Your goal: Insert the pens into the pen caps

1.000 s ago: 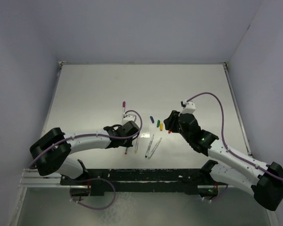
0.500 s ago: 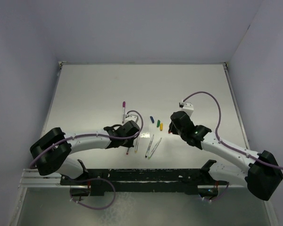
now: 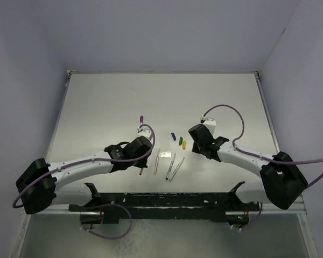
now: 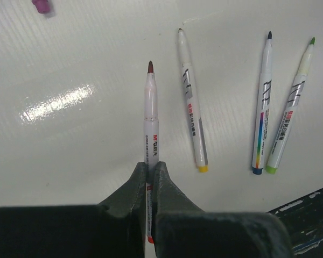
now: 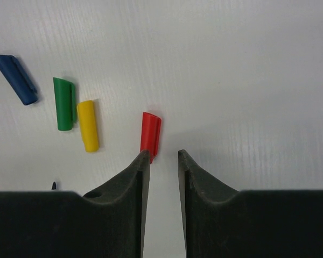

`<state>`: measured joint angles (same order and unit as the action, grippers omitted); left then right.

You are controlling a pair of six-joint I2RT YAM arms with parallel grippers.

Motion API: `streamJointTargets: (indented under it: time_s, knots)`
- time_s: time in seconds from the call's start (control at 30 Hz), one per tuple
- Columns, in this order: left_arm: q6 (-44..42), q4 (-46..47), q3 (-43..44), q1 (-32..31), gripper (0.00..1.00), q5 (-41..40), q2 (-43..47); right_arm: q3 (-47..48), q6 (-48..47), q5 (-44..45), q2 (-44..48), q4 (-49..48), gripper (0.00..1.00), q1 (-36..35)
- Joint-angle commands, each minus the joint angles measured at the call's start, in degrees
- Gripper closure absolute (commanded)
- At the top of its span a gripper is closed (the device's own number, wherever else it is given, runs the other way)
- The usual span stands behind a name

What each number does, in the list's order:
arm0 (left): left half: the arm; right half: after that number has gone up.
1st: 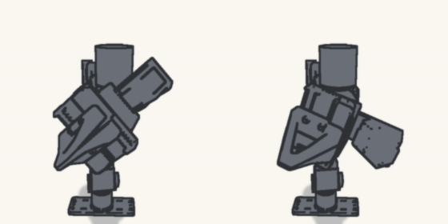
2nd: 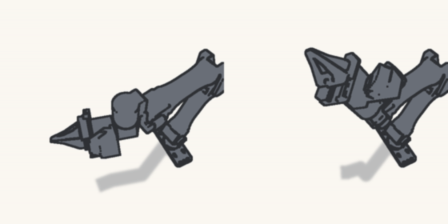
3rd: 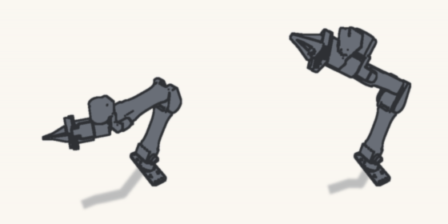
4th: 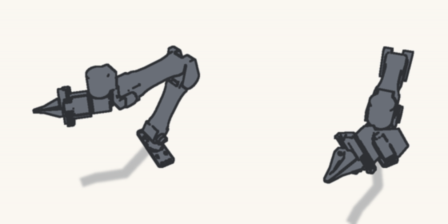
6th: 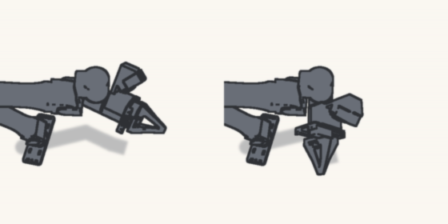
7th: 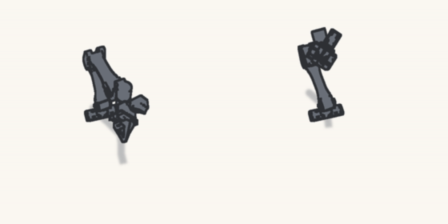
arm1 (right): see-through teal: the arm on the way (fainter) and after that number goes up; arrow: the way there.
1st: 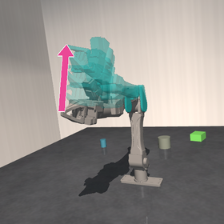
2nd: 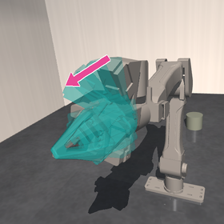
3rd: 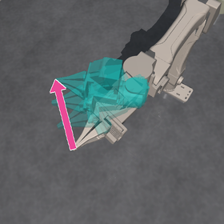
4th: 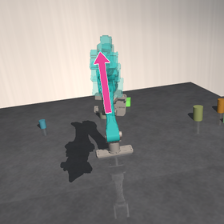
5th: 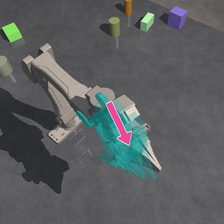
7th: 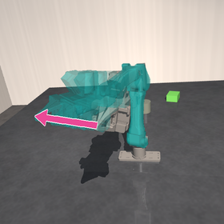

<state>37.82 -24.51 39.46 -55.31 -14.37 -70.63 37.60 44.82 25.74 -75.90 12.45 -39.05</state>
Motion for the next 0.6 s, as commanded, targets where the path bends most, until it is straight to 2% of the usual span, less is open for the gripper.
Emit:
streamJointTargets:
  time_s: [0.0, 0.27, 0.57]
  knots:
    - [-2.18, 1.51, 1.24, -0.39, 1.00, -0.05, 1.98, 2.38, -0.46, -0.67, -1.16, -3.73, 0.70, 1.48]
    - [-4.13, 4.35, 0.99, -1.36, 1.00, 0.04, 2.06, 3.53, -1.62, -3.74, -4.56, -6.19, 0.61, 3.76]
    - [-6.06, 9.28, 0.10, -1.60, 1.00, 2.68, 3.81, 4.35, -1.66, -5.07, -8.90, -6.74, 0.65, 4.03]
